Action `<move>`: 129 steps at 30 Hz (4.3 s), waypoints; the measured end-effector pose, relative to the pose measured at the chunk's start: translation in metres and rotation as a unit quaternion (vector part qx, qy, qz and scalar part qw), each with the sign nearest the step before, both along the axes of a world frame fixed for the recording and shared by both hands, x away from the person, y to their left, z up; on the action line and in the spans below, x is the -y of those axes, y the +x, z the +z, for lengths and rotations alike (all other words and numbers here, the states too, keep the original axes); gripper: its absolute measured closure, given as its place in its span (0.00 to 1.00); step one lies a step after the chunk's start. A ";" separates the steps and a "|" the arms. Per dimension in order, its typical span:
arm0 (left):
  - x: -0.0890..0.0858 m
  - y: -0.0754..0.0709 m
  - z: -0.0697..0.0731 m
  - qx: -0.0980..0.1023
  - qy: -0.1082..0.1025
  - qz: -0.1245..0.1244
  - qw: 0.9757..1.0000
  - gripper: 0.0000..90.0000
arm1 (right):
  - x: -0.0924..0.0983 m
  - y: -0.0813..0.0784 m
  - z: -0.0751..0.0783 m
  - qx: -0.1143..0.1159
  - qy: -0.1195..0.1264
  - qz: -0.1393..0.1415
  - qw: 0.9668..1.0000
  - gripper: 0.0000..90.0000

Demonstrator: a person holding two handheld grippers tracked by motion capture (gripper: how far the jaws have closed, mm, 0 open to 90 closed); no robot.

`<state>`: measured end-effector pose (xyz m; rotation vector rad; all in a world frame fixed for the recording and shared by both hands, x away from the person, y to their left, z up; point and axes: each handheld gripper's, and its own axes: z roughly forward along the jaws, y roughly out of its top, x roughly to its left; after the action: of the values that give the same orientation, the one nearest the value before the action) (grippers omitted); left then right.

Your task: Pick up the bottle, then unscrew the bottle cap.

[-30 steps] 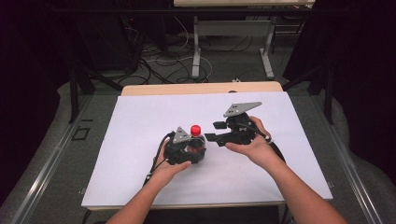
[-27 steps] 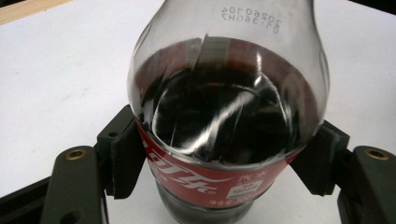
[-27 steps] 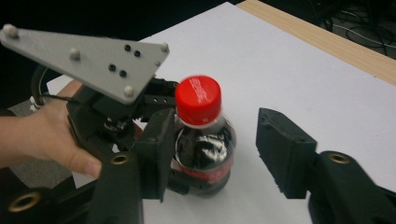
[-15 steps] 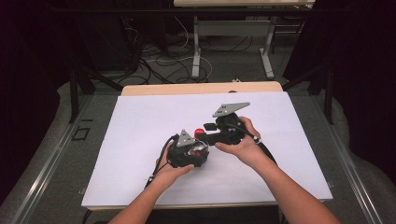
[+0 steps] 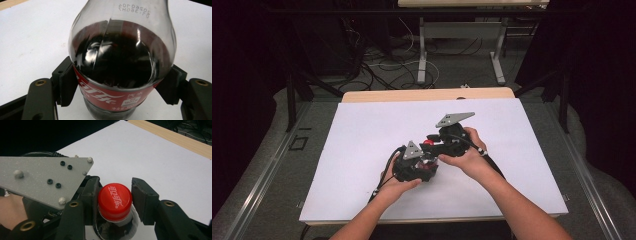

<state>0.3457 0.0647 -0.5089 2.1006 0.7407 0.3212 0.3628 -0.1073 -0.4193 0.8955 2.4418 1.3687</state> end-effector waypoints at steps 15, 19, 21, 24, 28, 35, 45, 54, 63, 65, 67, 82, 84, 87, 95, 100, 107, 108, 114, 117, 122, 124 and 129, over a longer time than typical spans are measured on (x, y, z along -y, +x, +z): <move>0.001 -0.004 0.002 0.004 -0.011 -0.003 1.000 0.33 | 0.001 -0.001 0.001 0.014 0.003 0.034 0.999 0.68; 0.001 -0.006 0.003 0.002 -0.012 -0.012 1.000 0.33 | 0.004 0.001 0.003 0.007 -0.001 0.059 0.998 0.68; 0.001 -0.007 0.004 0.003 -0.012 -0.018 1.000 0.33 | 0.006 0.002 0.003 0.008 0.002 0.074 0.997 0.68; 0.001 -0.007 0.003 0.001 -0.014 -0.027 1.000 0.32 | 0.008 0.004 0.003 0.010 -0.001 0.099 0.995 0.68; 0.002 -0.008 0.003 0.002 -0.013 -0.034 0.999 0.32 | 0.010 0.008 0.005 0.004 -0.013 0.131 0.991 0.68; 0.002 -0.009 0.004 -0.001 -0.009 -0.047 0.999 0.32 | 0.011 0.014 0.010 0.001 -0.043 0.187 0.981 0.68; 0.004 -0.011 0.003 0.003 -0.017 -0.049 0.999 0.32 | 0.012 0.021 0.013 0.016 -0.055 0.260 0.964 0.68; 0.002 -0.009 0.003 0.002 -0.019 -0.039 0.999 0.32 | 0.010 0.018 0.015 0.010 -0.050 0.212 0.976 0.57; -0.001 -0.008 0.005 -0.006 -0.022 -0.013 1.000 0.32 | 0.008 -0.004 0.026 0.019 -0.049 0.079 0.996 0.53; -0.001 -0.007 0.006 -0.007 -0.019 -0.014 1.000 0.32 | 0.008 -0.008 0.026 0.016 -0.036 0.052 0.998 0.56; -0.001 -0.007 0.005 -0.008 -0.022 -0.014 1.000 0.32 | 0.007 -0.011 0.026 0.005 -0.024 0.028 0.999 0.56; -0.001 -0.010 0.007 -0.004 -0.018 -0.011 1.000 0.32 | -0.006 -0.014 0.014 0.023 -0.042 0.016 0.999 0.68; 0.000 -0.011 0.006 -0.007 -0.020 -0.012 1.000 0.32 | -0.005 -0.013 0.014 0.024 -0.044 0.029 0.998 0.68; 0.000 -0.011 0.006 -0.005 -0.025 -0.022 0.999 0.32 | 0.001 -0.002 0.017 0.021 -0.054 0.120 0.991 0.68; 0.002 -0.012 0.009 -0.005 -0.028 -0.028 0.999 0.32 | 0.011 0.012 0.019 0.019 -0.038 0.202 0.978 0.67; -0.001 -0.011 0.009 0.000 -0.028 -0.012 1.000 0.32 | 0.006 -0.007 0.018 0.056 -0.029 0.100 0.993 0.54; -0.002 -0.011 0.009 -0.007 -0.025 -0.006 1.000 0.32 | -0.005 -0.023 0.011 0.050 -0.022 0.001 0.998 0.60; -0.002 -0.011 0.009 -0.008 -0.026 -0.005 1.000 0.32 | -0.006 -0.023 0.010 0.048 -0.016 -0.004 0.999 0.62; -0.003 -0.011 0.009 -0.010 -0.025 -0.007 1.000 0.32 | -0.001 -0.018 0.008 0.042 -0.002 0.014 0.999 0.68; -0.003 -0.011 0.009 -0.003 -0.024 -0.008 1.000 0.32 | 0.002 -0.012 0.009 0.047 -0.009 0.063 0.997 0.68; -0.001 -0.012 0.008 -0.001 -0.024 -0.023 0.999 0.32 | 0.011 0.006 0.012 0.040 -0.018 0.177 0.983 0.68; -0.001 -0.014 0.008 -0.008 -0.026 -0.022 0.999 0.32 | 0.014 0.011 0.011 0.040 -0.014 0.197 0.980 0.68; -0.003 -0.013 0.010 -0.003 -0.029 -0.014 0.999 0.32 | 0.014 0.001 0.014 0.049 -0.007 0.147 0.988 0.57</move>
<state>0.3330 0.0673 -0.4985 2.0561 0.7150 0.2754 0.3637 -0.1209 -0.4051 0.4634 2.5785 1.4443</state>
